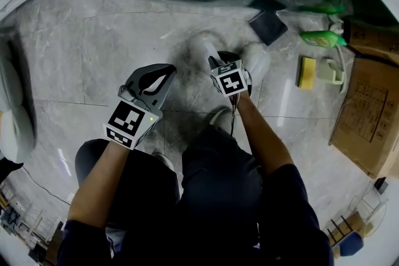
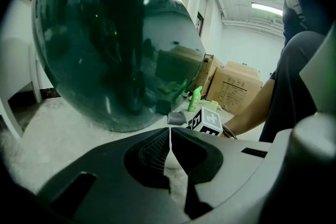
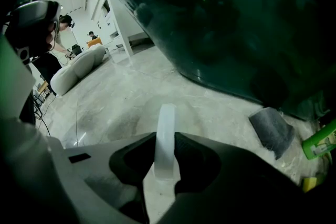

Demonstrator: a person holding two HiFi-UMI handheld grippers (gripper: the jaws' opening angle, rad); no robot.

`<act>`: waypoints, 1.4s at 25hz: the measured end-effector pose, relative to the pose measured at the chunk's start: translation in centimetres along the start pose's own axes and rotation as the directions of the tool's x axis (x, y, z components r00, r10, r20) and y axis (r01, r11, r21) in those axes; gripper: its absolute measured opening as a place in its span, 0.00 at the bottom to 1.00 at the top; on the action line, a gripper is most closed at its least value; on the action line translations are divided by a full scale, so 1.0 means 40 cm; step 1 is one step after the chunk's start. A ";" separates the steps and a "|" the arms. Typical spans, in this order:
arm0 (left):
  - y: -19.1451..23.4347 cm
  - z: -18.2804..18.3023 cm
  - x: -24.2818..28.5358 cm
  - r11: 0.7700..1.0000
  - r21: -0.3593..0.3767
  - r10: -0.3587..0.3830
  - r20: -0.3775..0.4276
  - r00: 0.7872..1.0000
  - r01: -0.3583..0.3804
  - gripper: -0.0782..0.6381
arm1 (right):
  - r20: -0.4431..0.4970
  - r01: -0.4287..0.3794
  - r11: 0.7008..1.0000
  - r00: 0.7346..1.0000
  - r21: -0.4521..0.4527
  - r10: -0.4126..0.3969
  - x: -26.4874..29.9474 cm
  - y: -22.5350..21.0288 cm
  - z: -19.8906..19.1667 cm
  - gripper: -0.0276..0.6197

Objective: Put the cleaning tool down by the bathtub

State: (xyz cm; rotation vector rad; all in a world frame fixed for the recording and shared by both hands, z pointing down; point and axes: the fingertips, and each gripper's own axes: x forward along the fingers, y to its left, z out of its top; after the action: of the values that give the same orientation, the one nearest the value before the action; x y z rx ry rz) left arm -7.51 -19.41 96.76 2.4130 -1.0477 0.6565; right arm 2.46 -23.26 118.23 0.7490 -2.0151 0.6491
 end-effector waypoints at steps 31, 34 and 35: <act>0.051 0.117 -0.069 0.998 0.029 0.061 0.041 0.997 -0.062 0.16 | 0.207 -0.020 1.000 0.978 0.001 0.019 -0.242 -0.010 0.157 0.41; 0.059 0.150 -0.108 0.997 0.023 0.070 0.036 0.997 -0.070 0.16 | 0.206 -0.014 1.000 0.978 -0.011 0.016 -0.308 -0.001 0.197 0.41; 0.059 0.166 -0.124 0.997 0.019 0.072 0.033 0.997 -0.072 0.16 | 0.206 -0.011 1.000 0.979 -0.013 0.013 -0.333 0.002 0.213 0.41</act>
State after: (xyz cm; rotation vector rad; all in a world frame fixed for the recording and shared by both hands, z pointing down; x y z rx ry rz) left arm -10.63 -21.78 89.07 2.4200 -1.1512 0.6565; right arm 3.69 -25.54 102.63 0.8260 -2.2112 0.5860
